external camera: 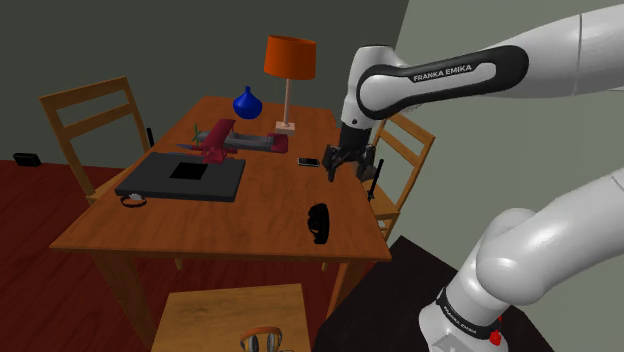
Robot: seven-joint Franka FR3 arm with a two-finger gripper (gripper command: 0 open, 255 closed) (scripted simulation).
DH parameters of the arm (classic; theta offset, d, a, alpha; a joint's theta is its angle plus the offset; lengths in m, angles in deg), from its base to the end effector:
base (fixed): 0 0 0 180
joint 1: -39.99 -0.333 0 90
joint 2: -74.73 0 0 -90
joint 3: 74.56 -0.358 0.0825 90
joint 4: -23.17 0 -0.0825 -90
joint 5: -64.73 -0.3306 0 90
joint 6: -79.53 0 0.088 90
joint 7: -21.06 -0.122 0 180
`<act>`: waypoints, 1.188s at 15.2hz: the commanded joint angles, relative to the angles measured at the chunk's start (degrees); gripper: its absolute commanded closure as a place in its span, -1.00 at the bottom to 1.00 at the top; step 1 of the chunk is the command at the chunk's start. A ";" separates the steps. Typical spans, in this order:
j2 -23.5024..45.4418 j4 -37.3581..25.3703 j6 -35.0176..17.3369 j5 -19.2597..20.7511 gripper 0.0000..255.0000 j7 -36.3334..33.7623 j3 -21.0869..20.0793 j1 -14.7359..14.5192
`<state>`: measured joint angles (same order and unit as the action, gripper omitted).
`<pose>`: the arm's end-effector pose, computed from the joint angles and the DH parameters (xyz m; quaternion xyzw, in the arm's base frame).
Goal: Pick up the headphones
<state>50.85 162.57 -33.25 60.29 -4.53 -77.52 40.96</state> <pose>0.3462 0.0201 0.4996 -0.9744 0.2223 0.0292 0.0185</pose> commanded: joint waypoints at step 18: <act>17.36 0.38 -15.62 -1.72 1.00 -8.67 -2.80 -0.18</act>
<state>68.16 162.88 -48.81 58.58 -13.19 -80.32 40.78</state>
